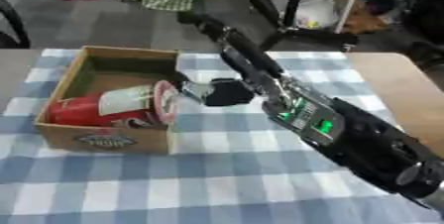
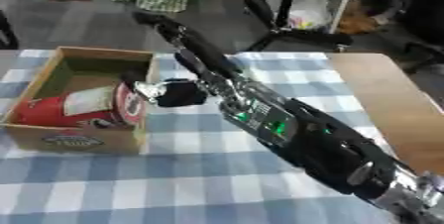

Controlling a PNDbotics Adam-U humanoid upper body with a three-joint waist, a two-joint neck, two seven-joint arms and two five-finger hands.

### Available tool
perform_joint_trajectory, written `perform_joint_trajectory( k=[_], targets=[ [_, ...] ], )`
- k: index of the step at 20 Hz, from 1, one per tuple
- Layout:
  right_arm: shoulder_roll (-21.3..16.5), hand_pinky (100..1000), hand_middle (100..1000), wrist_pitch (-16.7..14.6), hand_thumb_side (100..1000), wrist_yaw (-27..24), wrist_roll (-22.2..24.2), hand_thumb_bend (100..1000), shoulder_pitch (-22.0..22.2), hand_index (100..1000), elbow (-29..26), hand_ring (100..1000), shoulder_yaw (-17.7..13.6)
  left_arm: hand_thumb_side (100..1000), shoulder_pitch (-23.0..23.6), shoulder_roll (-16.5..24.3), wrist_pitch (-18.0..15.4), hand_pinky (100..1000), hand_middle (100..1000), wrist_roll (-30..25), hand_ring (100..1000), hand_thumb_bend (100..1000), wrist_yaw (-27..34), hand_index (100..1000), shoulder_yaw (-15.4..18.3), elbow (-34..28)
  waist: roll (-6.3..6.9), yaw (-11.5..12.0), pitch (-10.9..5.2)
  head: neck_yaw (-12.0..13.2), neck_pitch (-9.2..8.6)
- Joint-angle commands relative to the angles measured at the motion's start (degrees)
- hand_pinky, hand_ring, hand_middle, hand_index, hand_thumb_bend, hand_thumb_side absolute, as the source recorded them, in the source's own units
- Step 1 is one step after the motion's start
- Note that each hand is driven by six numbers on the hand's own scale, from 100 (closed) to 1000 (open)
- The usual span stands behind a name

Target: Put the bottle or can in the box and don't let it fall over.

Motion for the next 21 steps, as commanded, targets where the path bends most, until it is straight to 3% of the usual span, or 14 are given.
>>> perform_joint_trajectory(
  k=[1, 5, 8, 11, 15, 21],
  targets=[
    [1.65, 797, 818, -3.53, 513, -5.31, 2.87, 100, 0.69, 951, -1.34, 933, -1.30, 926, 1.17, 1.44, -0.12, 835, 703, 1.28, 704, 216, -0.91, 890, 1.74, 0.25, 1.54, -2.82, -1.02, 4.48, 1.05],
    [7.46, 768, 756, -8.27, 480, -8.03, 6.41, 100, 3.49, 907, -1.35, 896, -1.62, 929, 4.03, 2.50, -0.17, 836, 703, 2.74, 703, 218, -2.53, 890, 3.32, 1.51, 1.81, -10.43, -2.52, 11.78, 3.72],
    [12.53, 761, 748, -11.63, 483, -7.34, 9.33, 100, 6.61, 892, -1.35, 896, -0.57, 932, 6.54, 3.49, -0.20, 837, 702, 3.76, 703, 218, -3.67, 890, 4.30, 2.52, 1.79, -16.43, -4.19, 17.99, 7.50],
    [17.76, 762, 742, -13.37, 491, -5.87, 10.83, 100, 9.35, 862, -1.35, 896, -0.08, 935, 8.70, 3.87, -0.28, 837, 702, 4.43, 703, 219, -4.51, 890, 4.86, 3.34, 1.99, -20.33, -5.55, 22.52, 10.24],
    [24.00, 754, 727, -14.42, 498, -2.23, 11.93, 100, 13.14, 828, -1.35, 892, 0.19, 938, 11.20, 3.73, -0.27, 839, 705, 5.10, 706, 220, -5.59, 891, 5.49, 4.40, 2.17, -23.24, -6.77, 26.56, 11.87],
    [28.54, 749, 712, -13.88, 515, 0.53, 12.58, 100, 14.43, 833, -1.35, 885, 0.53, 940, 12.76, 3.18, -0.42, 841, 711, 5.51, 712, 222, -6.51, 891, 5.68, 5.22, 3.02, -24.22, -7.70, 30.37, 12.01]
  ],
)
